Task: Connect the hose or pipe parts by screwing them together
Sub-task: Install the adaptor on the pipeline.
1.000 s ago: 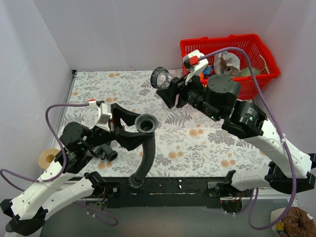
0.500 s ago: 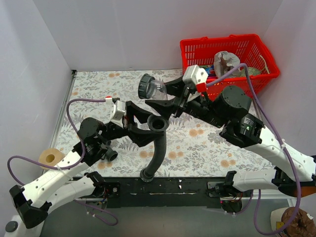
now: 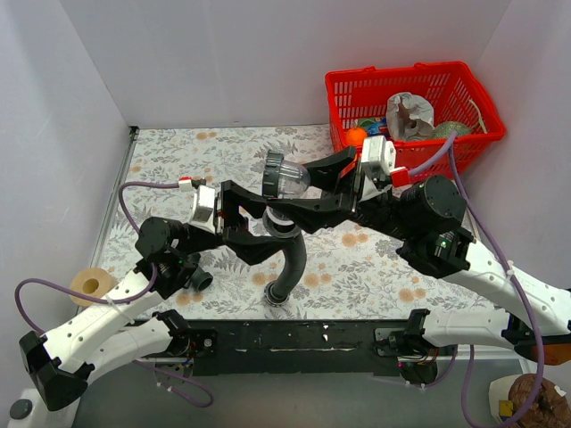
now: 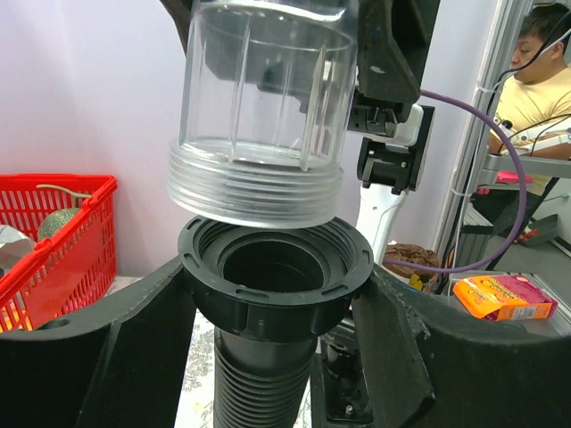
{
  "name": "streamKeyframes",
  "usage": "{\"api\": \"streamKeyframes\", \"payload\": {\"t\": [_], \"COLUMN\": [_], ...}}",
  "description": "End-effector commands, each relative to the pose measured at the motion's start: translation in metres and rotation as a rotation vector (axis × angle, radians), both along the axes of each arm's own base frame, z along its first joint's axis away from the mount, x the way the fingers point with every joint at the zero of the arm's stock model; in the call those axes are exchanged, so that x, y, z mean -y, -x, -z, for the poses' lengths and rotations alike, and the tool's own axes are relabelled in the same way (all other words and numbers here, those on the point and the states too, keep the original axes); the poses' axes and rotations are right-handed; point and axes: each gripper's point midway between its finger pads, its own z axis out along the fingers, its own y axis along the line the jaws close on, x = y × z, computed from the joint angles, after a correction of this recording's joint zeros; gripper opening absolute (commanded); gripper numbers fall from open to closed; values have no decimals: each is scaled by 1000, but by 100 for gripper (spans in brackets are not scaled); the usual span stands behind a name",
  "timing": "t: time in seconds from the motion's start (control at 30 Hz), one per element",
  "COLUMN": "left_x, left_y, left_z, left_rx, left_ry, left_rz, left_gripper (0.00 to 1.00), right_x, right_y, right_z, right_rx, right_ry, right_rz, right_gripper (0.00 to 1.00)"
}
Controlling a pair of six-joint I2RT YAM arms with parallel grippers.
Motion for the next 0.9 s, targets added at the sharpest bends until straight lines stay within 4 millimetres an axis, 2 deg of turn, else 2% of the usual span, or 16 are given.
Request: {"api": "streamKeyframes", "payload": {"t": [0.0, 0.43, 0.87], "left_x": [-10, -16, -23], "left_y": [9, 9, 16], "left_z": [-25, -40, -44], "left_rx": [46, 55, 94], "left_ry": [76, 115, 127], "left_rz": [4, -21, -27], "left_gripper": [0, 0, 0], "right_x": [12, -9, -4], "right_y": [15, 13, 9], "right_z": [-29, -13, -4], "right_rx": [14, -45, -100], "right_ry": [-99, 21, 57], "right_rz": [-56, -75, -44], "right_gripper": [1, 1, 1]}}
